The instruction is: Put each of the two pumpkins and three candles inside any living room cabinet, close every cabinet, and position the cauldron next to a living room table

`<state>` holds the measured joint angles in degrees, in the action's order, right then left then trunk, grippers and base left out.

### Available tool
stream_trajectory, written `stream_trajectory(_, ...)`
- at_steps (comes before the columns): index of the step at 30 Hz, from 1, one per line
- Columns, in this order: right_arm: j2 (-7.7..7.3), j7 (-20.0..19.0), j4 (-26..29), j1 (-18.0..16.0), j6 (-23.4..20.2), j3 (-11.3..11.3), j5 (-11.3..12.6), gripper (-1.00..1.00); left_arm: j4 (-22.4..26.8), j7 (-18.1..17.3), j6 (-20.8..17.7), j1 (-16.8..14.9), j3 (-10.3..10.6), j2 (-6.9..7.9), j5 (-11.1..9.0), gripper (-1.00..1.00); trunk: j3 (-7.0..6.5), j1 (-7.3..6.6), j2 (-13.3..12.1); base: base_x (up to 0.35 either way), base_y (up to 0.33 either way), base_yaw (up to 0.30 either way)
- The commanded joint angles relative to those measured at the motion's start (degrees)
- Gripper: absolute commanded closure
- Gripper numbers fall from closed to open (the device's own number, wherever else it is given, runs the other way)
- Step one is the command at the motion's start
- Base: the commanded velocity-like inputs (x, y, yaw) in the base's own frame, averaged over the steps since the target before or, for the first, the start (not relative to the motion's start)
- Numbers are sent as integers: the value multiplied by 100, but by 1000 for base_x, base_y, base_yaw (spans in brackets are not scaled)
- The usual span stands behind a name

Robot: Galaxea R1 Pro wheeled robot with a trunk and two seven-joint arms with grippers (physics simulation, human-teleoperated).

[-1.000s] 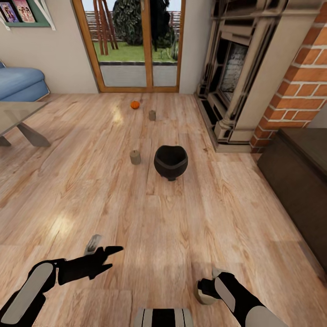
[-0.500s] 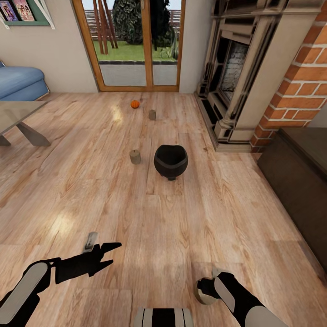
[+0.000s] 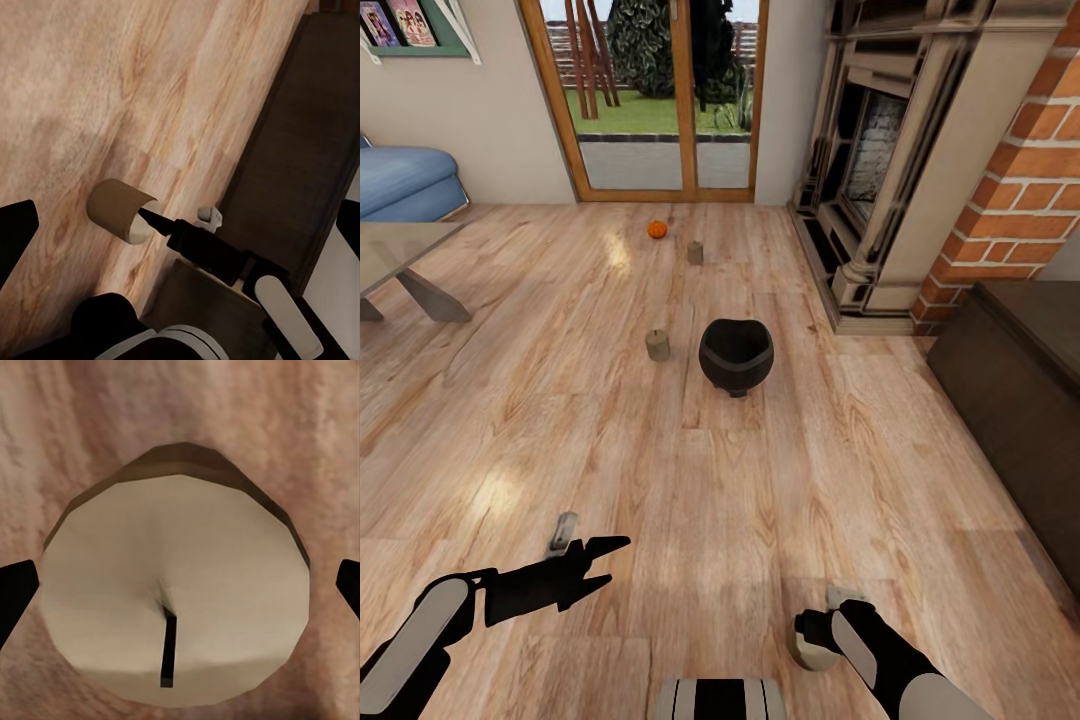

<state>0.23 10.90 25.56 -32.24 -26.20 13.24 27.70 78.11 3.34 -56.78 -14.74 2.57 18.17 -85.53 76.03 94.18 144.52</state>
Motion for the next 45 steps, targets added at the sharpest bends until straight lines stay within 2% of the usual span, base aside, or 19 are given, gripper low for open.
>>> stream_trajectory(1, -1, 52, 10, -2, -14, 45, 60, -100, 3, 35, -8, -2, 6, 3, -44, -100, 4, -1, 2, 0, 0, 0)
stream_trajectory(6, -2, 29, 10, -2, -9, 47, 60, -100, 2, 35, -8, -2, 6, 2, -47, -100, 4, -1, 2, 0, 0, 0)
stream_trajectory(13, -5, -295, 3, -2, -8, 47, -16, -100, 2, 35, -8, -2, 6, 2, -50, -100, 4, -1, 2, 0, 0, 0)
stream_trajectory(19, -5, -308, -6, -2, -8, 47, -27, -100, 2, 35, -8, -2, 6, 2, -50, -100, 4, -1, 2, 0, 0, 0)
stream_trajectory(23, -5, -301, -7, -2, -8, 47, -27, -100, 2, 35, -8, -2, 6, 2, -48, -100, 93, 9, 7, 0, 0, 0)
stream_trajectory(34, -5, -299, -7, -2, -8, 47, -28, -100, 2, 35, -8, -2, 6, 2, -51, -100, 93, 9, 7, 0, 0, 0)
stream_trajectory(37, -5, -299, -7, -2, -8, 47, -26, -100, 2, 35, -8, -2, 6, -1, -50, -100, 159, 17, 11, 0, 0, 0)
stream_trajectory(43, -5, -299, -7, -2, -8, 47, -27, -100, 1, 35, -8, -2, 9, -1, -49, -100, 159, 17, 11, 0, 0, 0)
stream_trajectory(44, -5, -299, -7, -2, -8, 47, -27, 100, -2, 35, -8, -2, 11, 0, -48, -100, 159, 17, 11, 0, 0, 0)
stream_trajectory(45, -5, -296, -9, -2, -8, 47, -23, 100, -4, 35, -8, -2, 13, -1, -50, -100, 159, 17, 11, 0, 0, 0)
